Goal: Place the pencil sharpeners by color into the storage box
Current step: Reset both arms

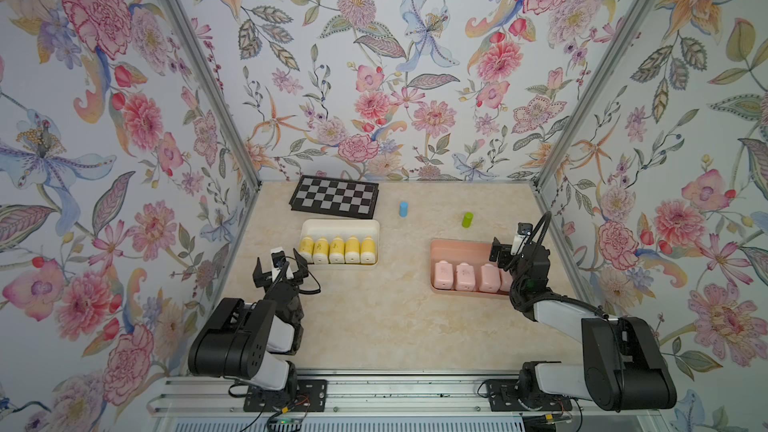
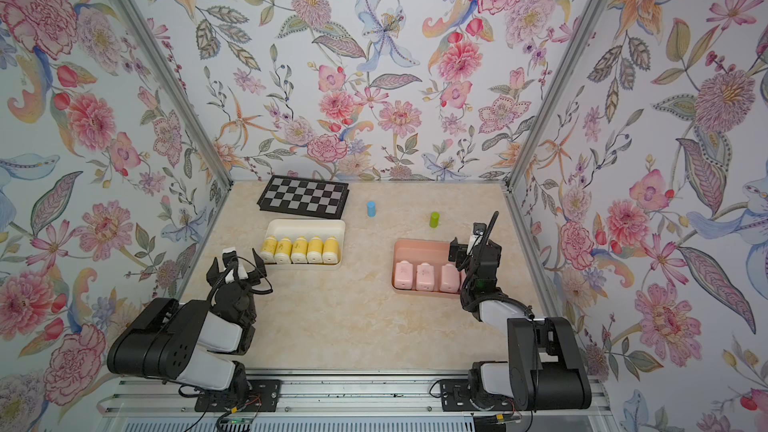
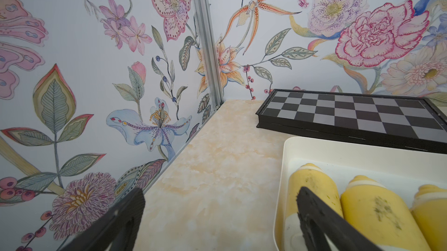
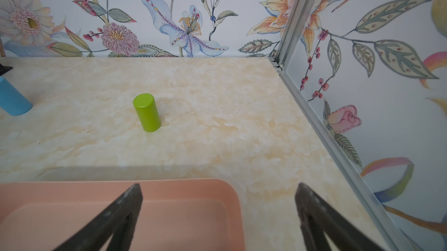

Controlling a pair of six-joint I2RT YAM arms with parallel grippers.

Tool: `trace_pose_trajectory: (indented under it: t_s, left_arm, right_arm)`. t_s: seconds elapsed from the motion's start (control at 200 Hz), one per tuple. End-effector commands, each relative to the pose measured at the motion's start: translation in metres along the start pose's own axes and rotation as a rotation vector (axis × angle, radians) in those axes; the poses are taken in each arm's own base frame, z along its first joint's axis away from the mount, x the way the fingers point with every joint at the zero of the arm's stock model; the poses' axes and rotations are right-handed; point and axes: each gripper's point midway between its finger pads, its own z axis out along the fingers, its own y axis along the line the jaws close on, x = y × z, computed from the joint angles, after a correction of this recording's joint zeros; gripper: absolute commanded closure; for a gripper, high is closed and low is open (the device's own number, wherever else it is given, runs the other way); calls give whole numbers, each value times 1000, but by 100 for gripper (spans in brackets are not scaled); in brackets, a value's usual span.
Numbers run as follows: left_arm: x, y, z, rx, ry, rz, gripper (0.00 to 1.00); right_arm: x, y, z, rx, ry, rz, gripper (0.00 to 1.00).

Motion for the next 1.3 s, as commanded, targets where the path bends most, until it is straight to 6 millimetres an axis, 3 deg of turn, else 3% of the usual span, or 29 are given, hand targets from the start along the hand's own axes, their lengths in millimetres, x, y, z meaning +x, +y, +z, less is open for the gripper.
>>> trace_pose_trajectory:
  t_s: [0.0, 0.47, 0.871, 1.291]
  left_arm:
    - [-13, 3, -2, 0, -74, -10, 0]
    - [-14, -1, -3, 22, -78, -4, 0]
    - [-8, -4, 9, 11, -33, 12, 1]
    - [-3, -11, 19, 20, 7, 34, 0]
  right_arm:
    - [-8, 0, -2, -13, -54, 12, 0]
    - [3, -2, -4, -21, -77, 29, 0]
    - [27, -7, 5, -3, -72, 58, 0]
    - [28, 0, 7, -16, -67, 25, 0]
